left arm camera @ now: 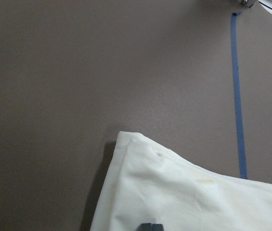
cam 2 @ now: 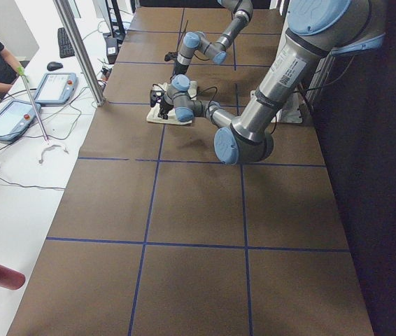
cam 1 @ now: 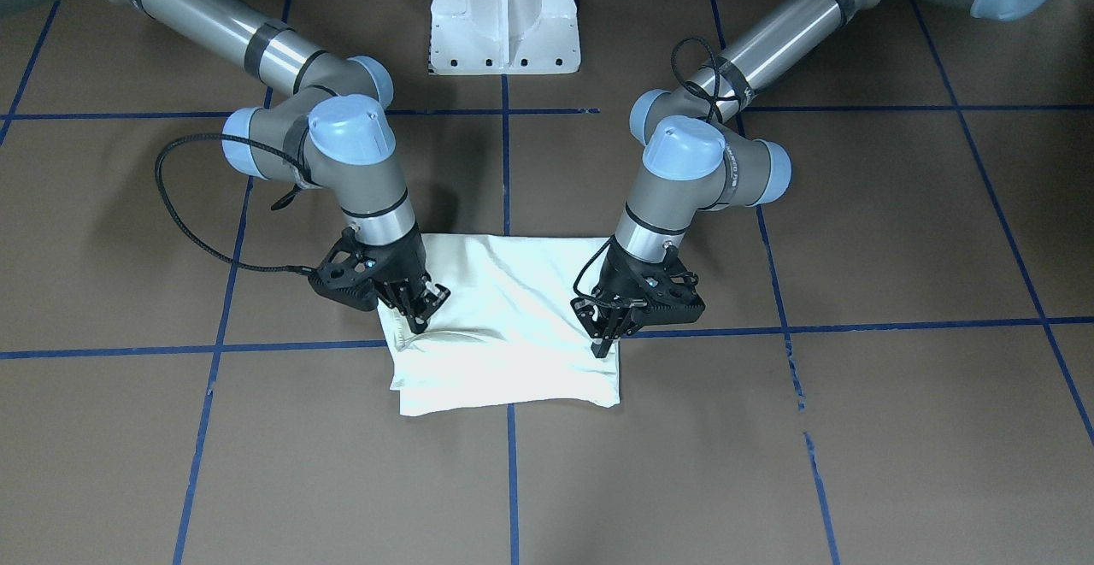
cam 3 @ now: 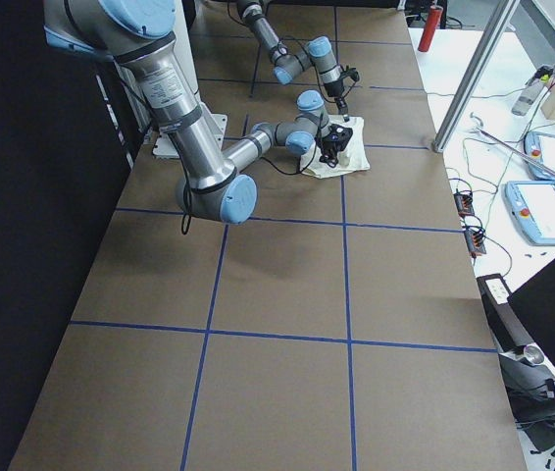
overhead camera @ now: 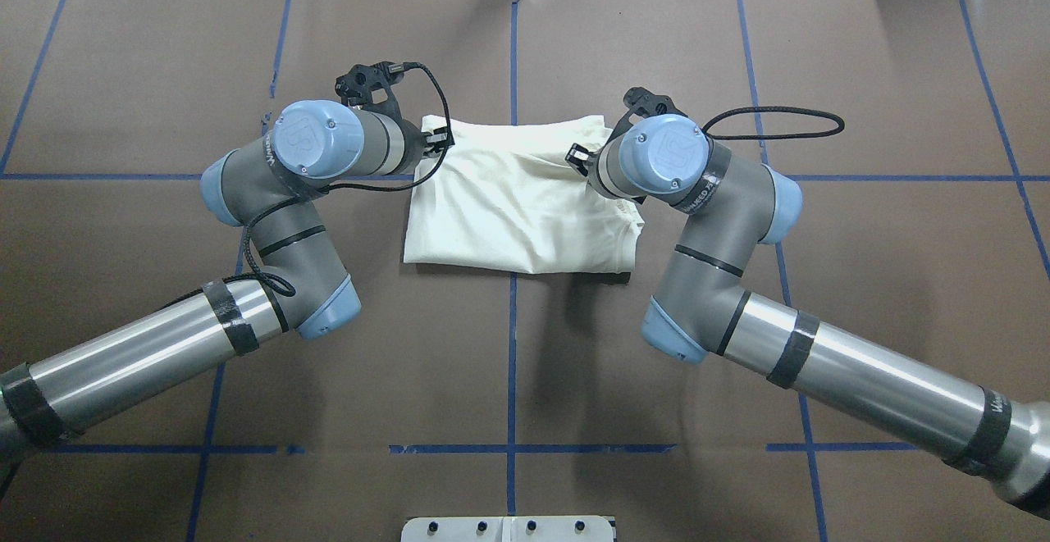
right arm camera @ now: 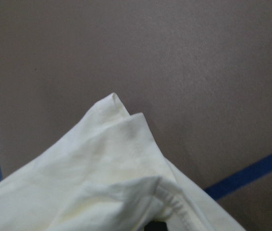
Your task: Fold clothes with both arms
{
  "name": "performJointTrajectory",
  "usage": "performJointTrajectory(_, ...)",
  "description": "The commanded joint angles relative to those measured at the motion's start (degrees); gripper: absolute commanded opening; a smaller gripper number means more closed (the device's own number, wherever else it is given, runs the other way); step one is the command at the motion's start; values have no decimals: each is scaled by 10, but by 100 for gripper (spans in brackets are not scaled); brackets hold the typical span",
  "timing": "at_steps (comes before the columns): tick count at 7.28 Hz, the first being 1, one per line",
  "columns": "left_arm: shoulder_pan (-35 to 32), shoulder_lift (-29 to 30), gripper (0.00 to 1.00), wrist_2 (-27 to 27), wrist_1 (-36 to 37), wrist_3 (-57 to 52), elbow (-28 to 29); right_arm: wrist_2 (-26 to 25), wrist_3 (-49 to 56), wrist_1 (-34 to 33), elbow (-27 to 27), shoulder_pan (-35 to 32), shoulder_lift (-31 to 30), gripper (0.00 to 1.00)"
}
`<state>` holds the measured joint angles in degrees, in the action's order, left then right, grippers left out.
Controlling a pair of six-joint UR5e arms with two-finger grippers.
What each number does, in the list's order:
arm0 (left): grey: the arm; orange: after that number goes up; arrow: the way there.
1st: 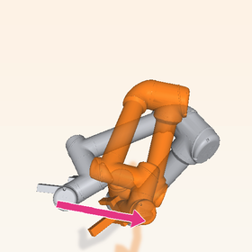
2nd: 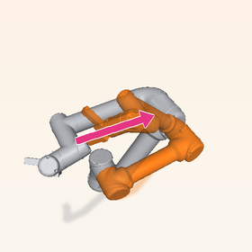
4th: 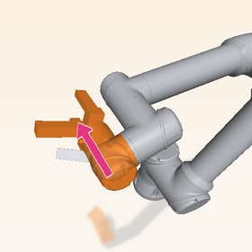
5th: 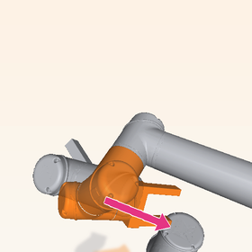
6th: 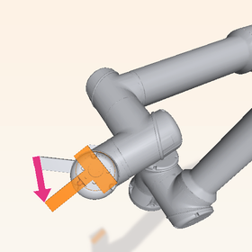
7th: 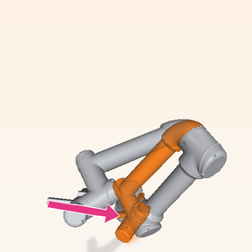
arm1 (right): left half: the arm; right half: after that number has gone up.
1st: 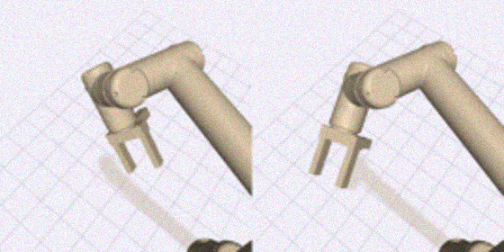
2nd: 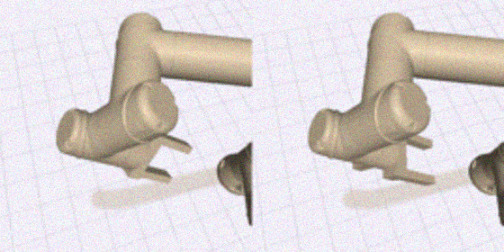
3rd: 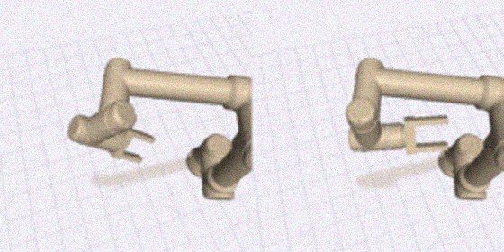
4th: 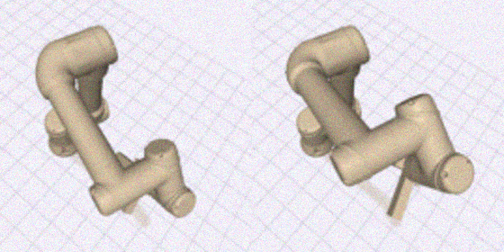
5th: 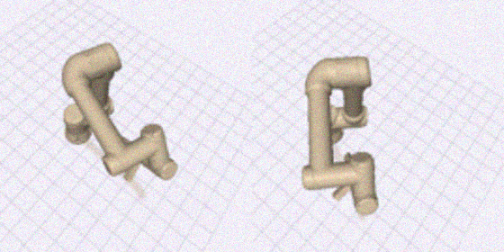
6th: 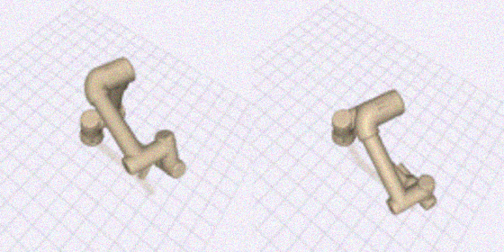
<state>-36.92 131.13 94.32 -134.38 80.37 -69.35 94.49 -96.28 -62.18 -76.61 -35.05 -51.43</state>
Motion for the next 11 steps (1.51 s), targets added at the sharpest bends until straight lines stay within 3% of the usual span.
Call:
performJointTrajectory(1, -10, 9, 0, -3, -11, -12, 11, 17, 23, 6, 40, -24, 21, 0)
performJointTrajectory(3, -30, 11, 0, -4, -46, -24, 40, 18, 23, 50, 97, -37, 40, 0)
performJointTrajectory(7, -90, 8, 0, 13, -54, -86, 48, 134, 100, 52, 98, -137, 32, 0)
performJointTrajectory(8, -110, -7, 0, 52, -55, -88, 40, 171, 119, 51, 80, -158, 2, 0)
performJointTrajectory(9, -126, -50, 0, 99, -51, -104, -5, 205, 170, 46, 48, -187, -36, 0)
performJointTrajectory(11, -198, -133, 0, 167, -30, -250, -89, 291, 325, 46, 3, -291, -136, 0)
